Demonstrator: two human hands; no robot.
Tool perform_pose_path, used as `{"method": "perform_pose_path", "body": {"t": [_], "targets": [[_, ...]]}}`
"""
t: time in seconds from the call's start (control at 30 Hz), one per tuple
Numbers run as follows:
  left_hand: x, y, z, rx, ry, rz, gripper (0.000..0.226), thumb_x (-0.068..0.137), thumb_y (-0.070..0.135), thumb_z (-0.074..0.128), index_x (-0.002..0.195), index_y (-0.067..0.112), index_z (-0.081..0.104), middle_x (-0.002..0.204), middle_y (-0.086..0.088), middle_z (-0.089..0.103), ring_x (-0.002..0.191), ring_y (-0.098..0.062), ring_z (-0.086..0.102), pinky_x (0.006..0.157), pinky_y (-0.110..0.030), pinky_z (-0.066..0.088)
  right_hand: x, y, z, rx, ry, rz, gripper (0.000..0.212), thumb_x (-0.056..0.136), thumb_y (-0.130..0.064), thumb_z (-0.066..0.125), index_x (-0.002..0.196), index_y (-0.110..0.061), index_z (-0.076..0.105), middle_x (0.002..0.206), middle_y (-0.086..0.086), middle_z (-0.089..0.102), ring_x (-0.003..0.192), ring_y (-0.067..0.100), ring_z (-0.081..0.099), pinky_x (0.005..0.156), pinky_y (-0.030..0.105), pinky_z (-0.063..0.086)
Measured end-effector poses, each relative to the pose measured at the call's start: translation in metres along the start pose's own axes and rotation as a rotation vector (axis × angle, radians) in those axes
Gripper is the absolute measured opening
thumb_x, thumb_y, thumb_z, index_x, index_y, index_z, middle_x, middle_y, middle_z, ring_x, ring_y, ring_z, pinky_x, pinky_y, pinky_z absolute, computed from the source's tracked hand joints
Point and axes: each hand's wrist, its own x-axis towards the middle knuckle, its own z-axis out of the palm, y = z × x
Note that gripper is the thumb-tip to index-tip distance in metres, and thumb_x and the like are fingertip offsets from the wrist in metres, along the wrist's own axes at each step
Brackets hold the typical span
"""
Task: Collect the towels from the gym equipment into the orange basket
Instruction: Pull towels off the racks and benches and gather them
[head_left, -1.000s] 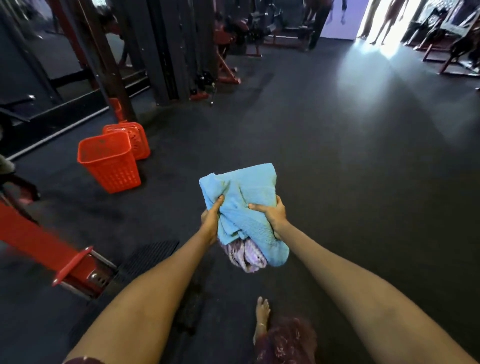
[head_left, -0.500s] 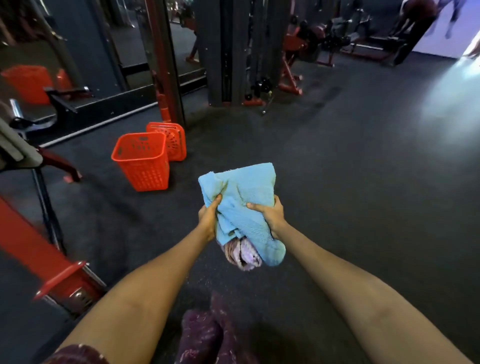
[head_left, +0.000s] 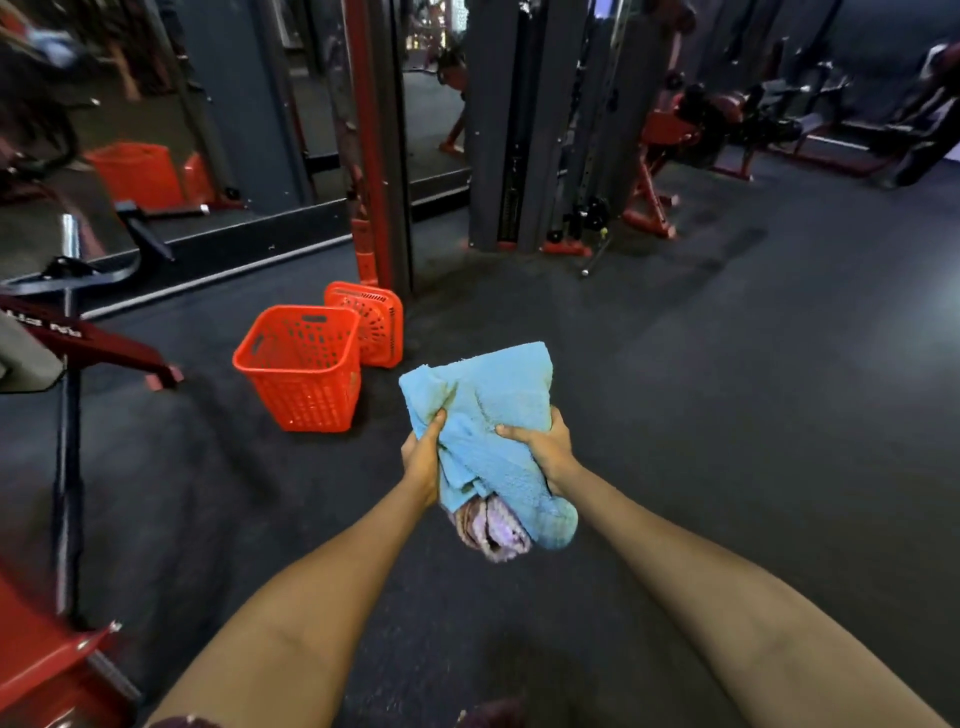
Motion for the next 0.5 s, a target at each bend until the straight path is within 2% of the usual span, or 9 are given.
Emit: {"method": "perform_pose_path", "body": {"t": [0.13,0.23,0.43,0.5], "targets": [[0.054,0.019,0.027,-0.034,0.078,0.057,0.04,0.087,0.021,0.065,0.121,0.0,0.06,0.116,-0.014,0.065,0.083,-0.017,0.065,0.069,-0.027,0.054,0.068,-0.024,0.013,-0.032,-0.047,-0.012,0.083,0.058,-0.021,0.088,0.128,-0.02,0.043,0.115,-0.003,0.058,0.108,0.019,0.058,0.097,0.041,0.05],[0.103,0.035,0.046,-0.036,0.124,0.061,0.041,0.087,0.022,0.064,0.122,0.0,0.06,0.119,-0.016,0.064,0.095,-0.025,0.064,0.078,-0.033,0.053,0.124,-0.038,0.024,-0.043,-0.084,-0.01,0.08,0.059,-0.021,0.088,0.125,-0.023,0.043,0.113,-0.005,0.057,0.108,0.019,0.058,0.098,0.041,0.049],[0.206,0.044,0.09,0.003,0.207,0.117,0.042,0.091,0.028,0.059,0.123,0.001,0.058,0.116,-0.013,0.063,0.1,-0.024,0.061,0.076,-0.03,0.052,0.248,-0.057,0.035,-0.082,-0.172,-0.001,0.08,0.051,-0.03,0.09,0.118,-0.03,0.047,0.112,-0.006,0.061,0.107,0.018,0.06,0.097,0.045,0.05],[0.241,0.046,0.108,0.014,0.233,0.132,0.043,0.09,0.032,0.06,0.122,0.003,0.059,0.121,-0.013,0.064,0.106,-0.027,0.062,0.088,-0.038,0.053,0.291,-0.07,0.035,-0.092,-0.214,0.014,0.079,0.052,-0.028,0.09,0.118,-0.031,0.046,0.113,-0.006,0.06,0.107,0.019,0.06,0.096,0.044,0.051]]}}
